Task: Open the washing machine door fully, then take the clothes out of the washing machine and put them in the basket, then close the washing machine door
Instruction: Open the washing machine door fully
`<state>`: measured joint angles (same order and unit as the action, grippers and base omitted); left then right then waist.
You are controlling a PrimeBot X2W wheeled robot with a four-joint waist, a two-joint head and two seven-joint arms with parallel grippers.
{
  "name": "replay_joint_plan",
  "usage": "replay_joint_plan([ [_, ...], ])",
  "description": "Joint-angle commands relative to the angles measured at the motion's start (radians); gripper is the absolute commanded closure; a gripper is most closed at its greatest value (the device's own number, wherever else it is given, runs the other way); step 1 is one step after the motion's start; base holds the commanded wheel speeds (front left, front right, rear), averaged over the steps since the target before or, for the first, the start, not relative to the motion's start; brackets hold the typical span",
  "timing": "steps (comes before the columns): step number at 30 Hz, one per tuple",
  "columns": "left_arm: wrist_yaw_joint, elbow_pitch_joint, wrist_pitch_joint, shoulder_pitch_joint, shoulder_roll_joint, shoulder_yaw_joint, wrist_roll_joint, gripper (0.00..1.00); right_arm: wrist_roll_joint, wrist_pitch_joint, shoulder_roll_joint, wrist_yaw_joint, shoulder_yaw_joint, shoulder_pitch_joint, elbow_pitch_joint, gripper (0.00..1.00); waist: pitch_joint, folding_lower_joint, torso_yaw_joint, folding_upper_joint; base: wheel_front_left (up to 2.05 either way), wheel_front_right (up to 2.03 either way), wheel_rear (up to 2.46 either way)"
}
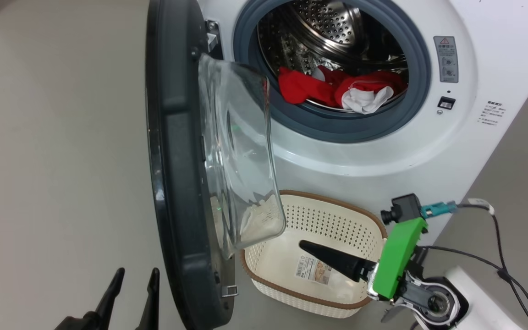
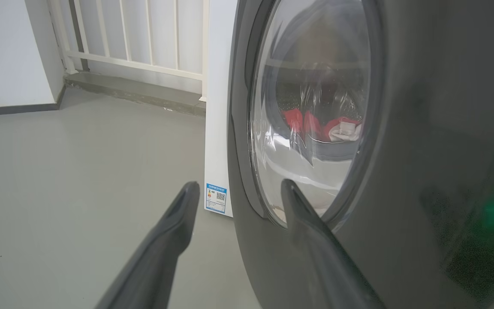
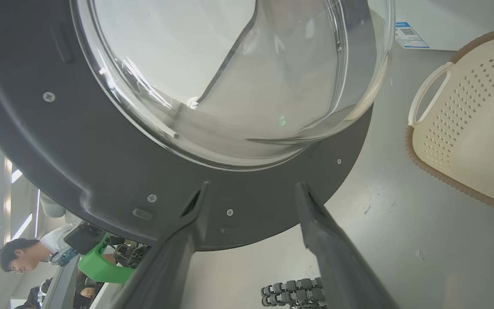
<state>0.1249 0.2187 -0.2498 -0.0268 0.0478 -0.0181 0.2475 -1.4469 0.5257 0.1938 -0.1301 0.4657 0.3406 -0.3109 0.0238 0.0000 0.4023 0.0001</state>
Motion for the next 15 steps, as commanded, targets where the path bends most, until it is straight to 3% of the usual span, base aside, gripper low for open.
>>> replay_joint_plan([
  [1, 0.006, -0.019, -0.012, 0.012, 0.011, 0.041, -0.007, 0.00, 0.019, -0.043, 0.010, -0.001, 0.005, -0.008, 0.013, 0.00, -0.007, 0.0000, -0.008, -0.0001, 0.00, 0.00, 0.00],
  [15, 0.006, -0.021, -0.012, -0.006, 0.011, 0.057, -0.009, 0.00, 0.141, -0.301, 0.102, -0.001, 0.088, -0.059, -0.053, 0.00, -0.018, 0.0000, -0.033, -0.0001, 0.00, 0.00, 0.00],
])
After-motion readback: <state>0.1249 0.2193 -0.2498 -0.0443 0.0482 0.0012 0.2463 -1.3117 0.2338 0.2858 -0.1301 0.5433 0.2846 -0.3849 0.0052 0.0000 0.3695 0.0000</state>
